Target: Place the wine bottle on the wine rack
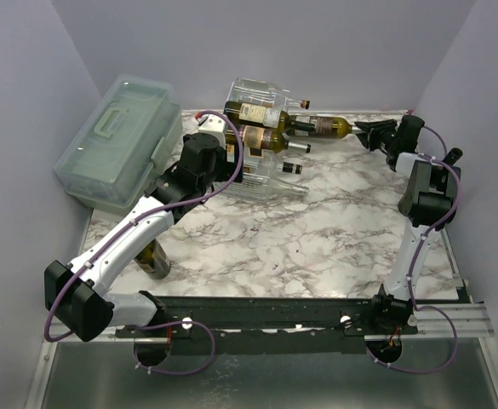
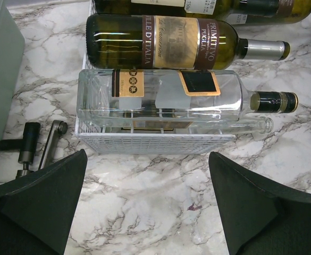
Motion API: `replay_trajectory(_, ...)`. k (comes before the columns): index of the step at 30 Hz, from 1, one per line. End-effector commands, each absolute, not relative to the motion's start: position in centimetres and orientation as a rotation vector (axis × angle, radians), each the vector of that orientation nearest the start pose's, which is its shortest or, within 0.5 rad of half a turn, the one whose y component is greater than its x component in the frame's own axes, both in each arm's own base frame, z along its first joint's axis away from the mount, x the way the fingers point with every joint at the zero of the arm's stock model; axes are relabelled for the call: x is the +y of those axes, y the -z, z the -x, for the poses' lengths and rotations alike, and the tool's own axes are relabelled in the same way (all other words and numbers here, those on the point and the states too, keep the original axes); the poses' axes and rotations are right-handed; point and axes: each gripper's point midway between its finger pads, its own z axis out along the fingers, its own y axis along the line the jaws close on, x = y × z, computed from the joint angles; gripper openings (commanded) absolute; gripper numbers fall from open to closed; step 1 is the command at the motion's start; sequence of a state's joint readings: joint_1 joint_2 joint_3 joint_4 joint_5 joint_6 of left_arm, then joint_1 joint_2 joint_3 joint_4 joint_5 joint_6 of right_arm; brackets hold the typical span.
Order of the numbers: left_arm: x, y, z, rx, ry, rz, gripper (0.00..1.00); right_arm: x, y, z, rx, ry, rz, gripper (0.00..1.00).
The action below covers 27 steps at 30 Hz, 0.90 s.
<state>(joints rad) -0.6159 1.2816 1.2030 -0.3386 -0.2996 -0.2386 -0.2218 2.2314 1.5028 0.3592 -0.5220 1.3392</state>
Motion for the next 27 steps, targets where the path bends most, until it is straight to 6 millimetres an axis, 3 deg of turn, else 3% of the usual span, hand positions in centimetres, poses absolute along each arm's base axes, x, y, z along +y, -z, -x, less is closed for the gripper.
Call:
replay_trajectory(1, -20.3, -27.1, -35.2, 1.974, 0.278, -0.193, 0.99, -0.1, -16.6, -61.9, 1.637, -1.379, -1.081, 0.01)
replay_trajectory(27, -20.3, -27.1, -35.2, 1.977, 0.278, -0.194, 0.99, 3.5, -14.7, -63.1, 1.651, -1.481, -1.089, 0.00)
